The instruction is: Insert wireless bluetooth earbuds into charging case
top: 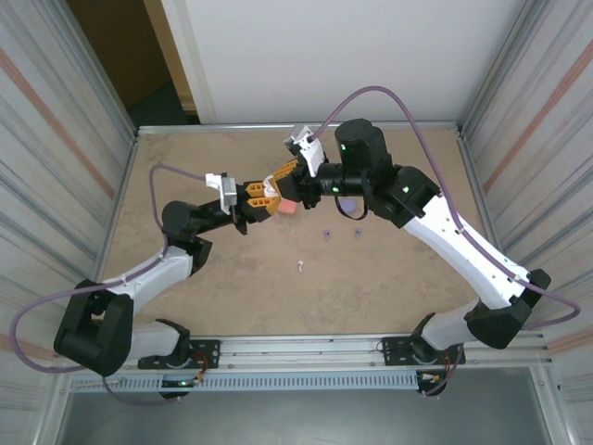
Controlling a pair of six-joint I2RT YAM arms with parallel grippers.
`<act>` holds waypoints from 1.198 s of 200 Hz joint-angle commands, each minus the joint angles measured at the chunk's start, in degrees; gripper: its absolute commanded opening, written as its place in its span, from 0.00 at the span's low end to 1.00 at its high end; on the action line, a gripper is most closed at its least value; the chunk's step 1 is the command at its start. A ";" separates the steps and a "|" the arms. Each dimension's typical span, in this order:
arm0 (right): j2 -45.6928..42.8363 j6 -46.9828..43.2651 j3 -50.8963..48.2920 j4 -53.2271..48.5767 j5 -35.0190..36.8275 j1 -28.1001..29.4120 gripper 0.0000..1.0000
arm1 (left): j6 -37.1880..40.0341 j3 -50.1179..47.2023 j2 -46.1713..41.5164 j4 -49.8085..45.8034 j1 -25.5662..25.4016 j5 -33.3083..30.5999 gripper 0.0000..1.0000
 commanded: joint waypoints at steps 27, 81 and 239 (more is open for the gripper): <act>1.18 -2.28 2.37 0.88 1.17 0.69 0.16 | -0.62 1.71 0.16 2.06 -0.57 0.90 0.00; 1.47 -3.70 1.85 0.77 2.48 0.98 0.16 | -0.53 1.71 0.15 1.89 -0.57 0.81 0.00; 0.99 -7.25 -2.18 0.86 2.33 1.00 0.16 | -0.61 1.72 -0.07 1.73 -0.53 0.70 0.00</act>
